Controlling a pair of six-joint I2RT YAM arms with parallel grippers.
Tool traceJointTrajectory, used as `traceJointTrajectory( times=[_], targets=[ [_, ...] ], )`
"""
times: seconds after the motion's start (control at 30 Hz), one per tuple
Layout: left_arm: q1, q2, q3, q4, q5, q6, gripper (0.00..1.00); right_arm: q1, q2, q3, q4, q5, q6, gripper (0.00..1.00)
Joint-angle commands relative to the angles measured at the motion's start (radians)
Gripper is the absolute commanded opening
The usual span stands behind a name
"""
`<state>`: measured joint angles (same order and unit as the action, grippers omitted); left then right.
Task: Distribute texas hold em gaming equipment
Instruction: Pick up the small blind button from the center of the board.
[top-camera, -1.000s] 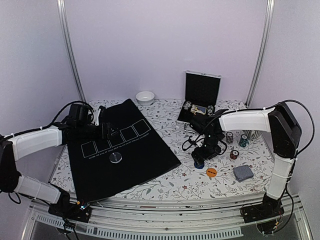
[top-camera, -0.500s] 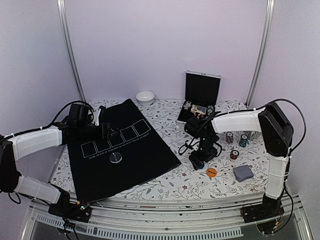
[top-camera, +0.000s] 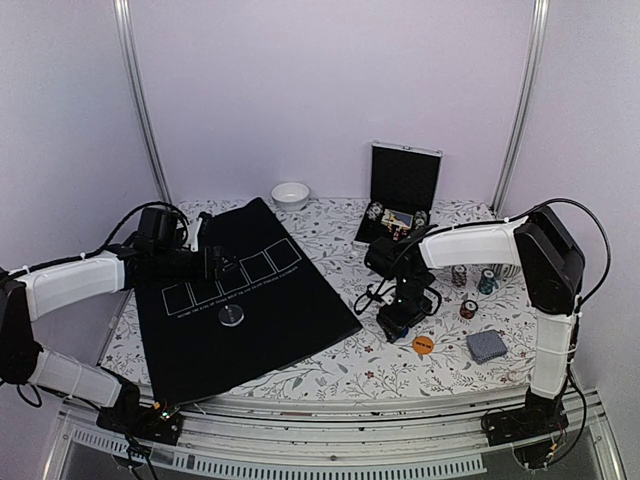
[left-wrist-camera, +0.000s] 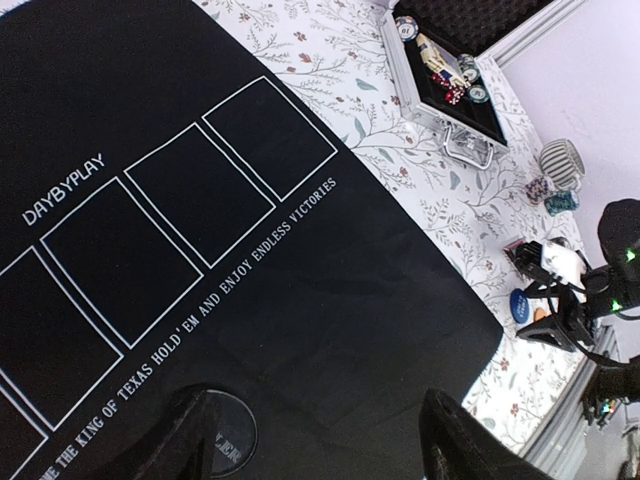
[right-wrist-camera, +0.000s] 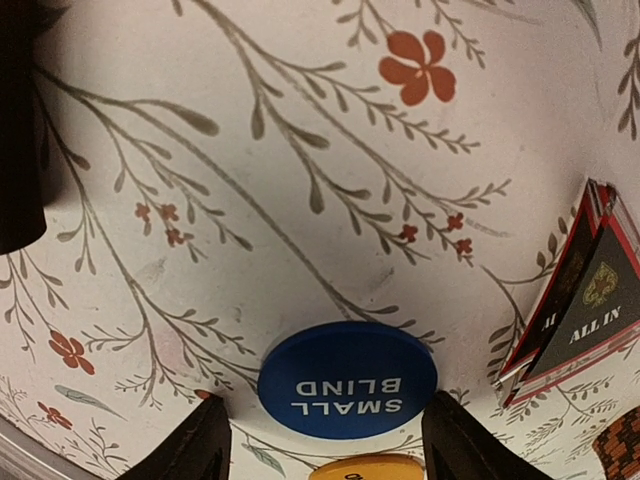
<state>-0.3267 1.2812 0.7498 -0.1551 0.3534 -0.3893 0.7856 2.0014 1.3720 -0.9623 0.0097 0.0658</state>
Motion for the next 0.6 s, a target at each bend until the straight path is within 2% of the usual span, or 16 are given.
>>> traceJointTrajectory(
  times=[0.0, 0.3, 0.57],
  targets=[
    [-0.009, 0.003, 0.001, 0.004, 0.001, 0.015, 0.72, 0.007, 0.065, 0.008, 0.006, 0.038, -0.009, 0.63],
    [-0.010, 0.001, -0.001, 0.003, -0.003, 0.018, 0.72, 0.006, 0.073, 0.007, 0.004, 0.068, -0.003, 0.48],
    [-0.009, -0.003, -0.003, 0.001, -0.004, 0.018, 0.72, 0.006, 0.019, 0.012, 0.014, 0.075, 0.001, 0.44]
  ],
)
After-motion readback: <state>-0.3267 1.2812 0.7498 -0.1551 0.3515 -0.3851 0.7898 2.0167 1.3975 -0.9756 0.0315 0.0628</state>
